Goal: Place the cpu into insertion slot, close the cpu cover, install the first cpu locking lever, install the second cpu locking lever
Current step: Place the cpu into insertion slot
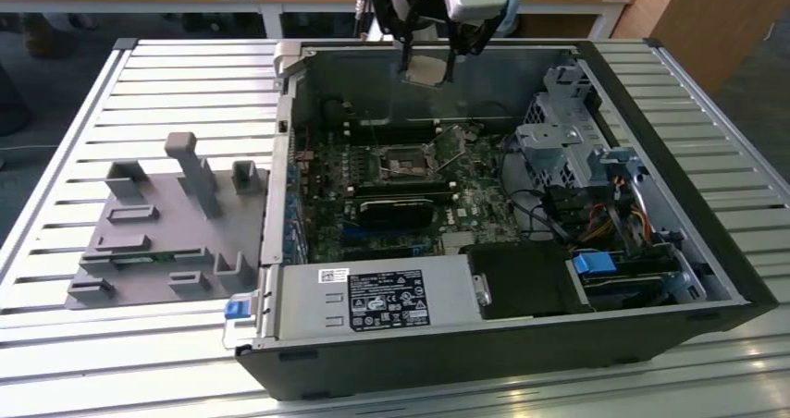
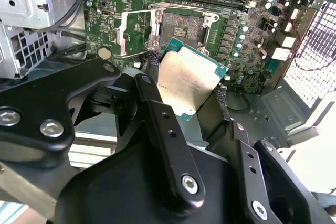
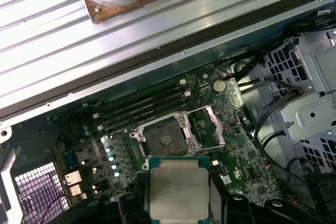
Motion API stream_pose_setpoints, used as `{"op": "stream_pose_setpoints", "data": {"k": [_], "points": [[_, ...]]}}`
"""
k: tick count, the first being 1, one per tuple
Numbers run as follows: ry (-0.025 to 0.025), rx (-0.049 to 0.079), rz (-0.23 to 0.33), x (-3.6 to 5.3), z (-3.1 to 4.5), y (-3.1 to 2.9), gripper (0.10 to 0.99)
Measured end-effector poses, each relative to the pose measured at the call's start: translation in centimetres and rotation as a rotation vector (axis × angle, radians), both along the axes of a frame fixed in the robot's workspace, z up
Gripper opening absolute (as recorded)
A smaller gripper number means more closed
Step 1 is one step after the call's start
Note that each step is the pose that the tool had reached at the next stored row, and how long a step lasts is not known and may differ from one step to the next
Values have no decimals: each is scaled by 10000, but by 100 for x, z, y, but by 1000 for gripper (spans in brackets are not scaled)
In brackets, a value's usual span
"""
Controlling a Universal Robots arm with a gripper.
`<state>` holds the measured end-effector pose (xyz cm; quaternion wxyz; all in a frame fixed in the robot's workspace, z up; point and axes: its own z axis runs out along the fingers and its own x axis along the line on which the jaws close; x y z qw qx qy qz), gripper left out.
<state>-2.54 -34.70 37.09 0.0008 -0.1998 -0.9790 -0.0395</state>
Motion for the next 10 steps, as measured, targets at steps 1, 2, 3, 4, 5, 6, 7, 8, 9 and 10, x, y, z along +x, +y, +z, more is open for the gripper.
{"op": "stream_pose_setpoints", "data": {"k": [1,2,3,4,5,6,7,8,9,10], "points": [[0,0,-71,0,-1,0,541],[0,0,-142,0,-2,0,541],[0,1,-208,0,-3,0,541],[-1,2,-247,0,-5,3,541],[-1,2,-271,0,-6,3,541],[0,0,-293,0,-7,3,541],[0,0,-319,0,-8,3,541],[0,0,-357,0,-10,3,541],[0,0,-404,0,-12,3,541],[-1,2,-463,0,-15,4,541]]}}
